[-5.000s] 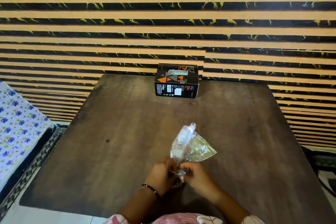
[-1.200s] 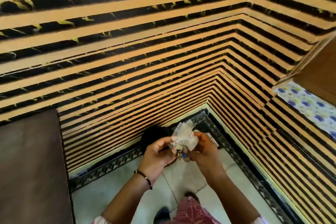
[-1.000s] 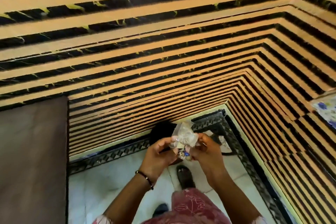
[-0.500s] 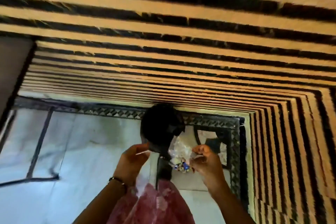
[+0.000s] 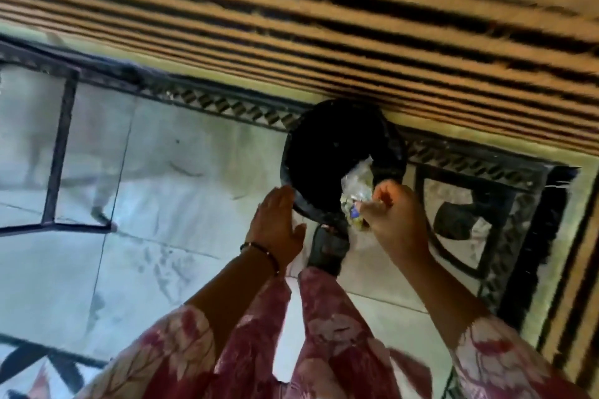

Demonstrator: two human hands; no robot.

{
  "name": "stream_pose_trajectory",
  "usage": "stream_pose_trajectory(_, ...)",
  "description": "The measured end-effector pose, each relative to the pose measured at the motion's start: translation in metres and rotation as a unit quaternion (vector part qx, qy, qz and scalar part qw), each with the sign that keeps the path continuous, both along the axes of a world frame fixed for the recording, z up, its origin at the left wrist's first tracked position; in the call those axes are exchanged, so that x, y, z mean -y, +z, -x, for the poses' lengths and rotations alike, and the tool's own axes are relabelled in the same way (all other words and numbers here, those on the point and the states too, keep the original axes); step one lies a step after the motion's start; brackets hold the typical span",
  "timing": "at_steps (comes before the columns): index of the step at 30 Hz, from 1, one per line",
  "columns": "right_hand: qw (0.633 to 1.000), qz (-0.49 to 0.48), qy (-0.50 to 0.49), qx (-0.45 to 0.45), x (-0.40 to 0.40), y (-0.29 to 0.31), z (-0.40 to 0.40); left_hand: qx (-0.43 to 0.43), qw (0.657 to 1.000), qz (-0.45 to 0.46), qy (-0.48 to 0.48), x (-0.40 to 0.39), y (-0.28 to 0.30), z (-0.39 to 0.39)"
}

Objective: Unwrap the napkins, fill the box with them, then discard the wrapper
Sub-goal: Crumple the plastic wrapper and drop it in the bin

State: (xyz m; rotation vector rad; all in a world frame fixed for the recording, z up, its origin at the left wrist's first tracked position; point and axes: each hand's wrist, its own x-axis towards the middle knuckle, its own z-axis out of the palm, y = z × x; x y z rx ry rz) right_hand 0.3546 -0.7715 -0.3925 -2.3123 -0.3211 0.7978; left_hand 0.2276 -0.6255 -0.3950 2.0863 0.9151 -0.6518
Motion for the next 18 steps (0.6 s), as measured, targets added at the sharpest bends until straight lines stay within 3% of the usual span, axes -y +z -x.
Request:
stream_pose_trajectory(4, 0.999, 0.021, 0.033, 0.004, -0.033, -0.08, -0.002, -0.019, 0.996, -0.02, -0.087, -0.008, -0.058, -0.003)
stream_pose_trajectory(11, 0.981, 0.151, 0.113, 0.05, -0.077, -0.187, -0.014, -0.023, 0.995, -0.041, -0.086, -0.016, -0.122, -0.008)
stream_pose_trajectory(15, 0.937, 0.268, 0.215, -0.067, -0.081, -0.217, -0.017, -0.009, 0.994, -0.041, -0.099, -0.011, -0.138, -0.006)
stream_pose_trajectory(18, 0.933, 0.252, 0.22, -0.131, -0.07, -0.225, -0.022, -0.012, 0.994, -0.02, -0.106, -0.01, -0.137, -0.003)
